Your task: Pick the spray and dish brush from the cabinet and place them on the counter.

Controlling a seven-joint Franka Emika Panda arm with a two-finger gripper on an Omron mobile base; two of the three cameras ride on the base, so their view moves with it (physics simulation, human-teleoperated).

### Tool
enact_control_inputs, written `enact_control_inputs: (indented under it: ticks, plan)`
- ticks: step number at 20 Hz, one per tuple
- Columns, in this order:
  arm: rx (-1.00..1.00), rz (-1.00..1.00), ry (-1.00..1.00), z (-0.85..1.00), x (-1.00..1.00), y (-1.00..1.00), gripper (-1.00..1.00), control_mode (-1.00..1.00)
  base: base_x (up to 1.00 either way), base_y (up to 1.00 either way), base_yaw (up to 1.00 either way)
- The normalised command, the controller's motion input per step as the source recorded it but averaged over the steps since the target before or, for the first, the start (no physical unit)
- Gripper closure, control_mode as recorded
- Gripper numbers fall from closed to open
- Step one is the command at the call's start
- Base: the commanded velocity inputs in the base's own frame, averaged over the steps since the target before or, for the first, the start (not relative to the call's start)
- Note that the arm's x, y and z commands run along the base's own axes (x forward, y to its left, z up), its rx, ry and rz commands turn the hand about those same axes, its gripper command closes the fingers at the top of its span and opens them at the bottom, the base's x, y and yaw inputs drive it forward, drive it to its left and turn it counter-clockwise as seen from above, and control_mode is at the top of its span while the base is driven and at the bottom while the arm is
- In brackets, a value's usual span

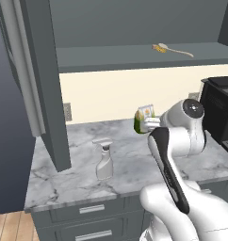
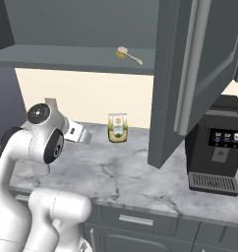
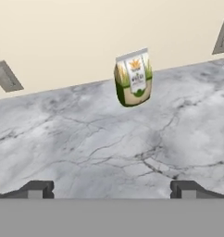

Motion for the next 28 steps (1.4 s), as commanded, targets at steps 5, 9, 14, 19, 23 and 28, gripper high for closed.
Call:
enact_control_inputs:
  ticks: [5, 9, 14, 19, 23, 28]
  plan:
    - [0.00, -0.01, -0.03, 0.46, -0.30, -0.05, -1.00, -1.00, 0.00, 0.00, 0.00]
    - [0.00, -0.02, -0.06, 0.42, -0.31, -0.21, -1.00, -1.00, 0.00, 0.00, 0.00]
    - [0.00, 0.00, -0.07, 0.53, -0.22, -0.12, -1.00, -1.00, 0.00, 0.00, 0.00]
    - [0.00, 0.00, -0.08, 0.62, -0.17, -0.12, -1.00, -1.00, 0.00, 0.00, 0.00]
    - [0.00, 0.00, -0.09, 0.62, -0.20, -0.11, -1.00, -1.00, 0.00, 0.00, 0.00]
    - [-0.03, 0.10, -0.04, 0.43, -0.01, -0.30, -1.00, -1.00, 0.00, 0.00, 0.00]
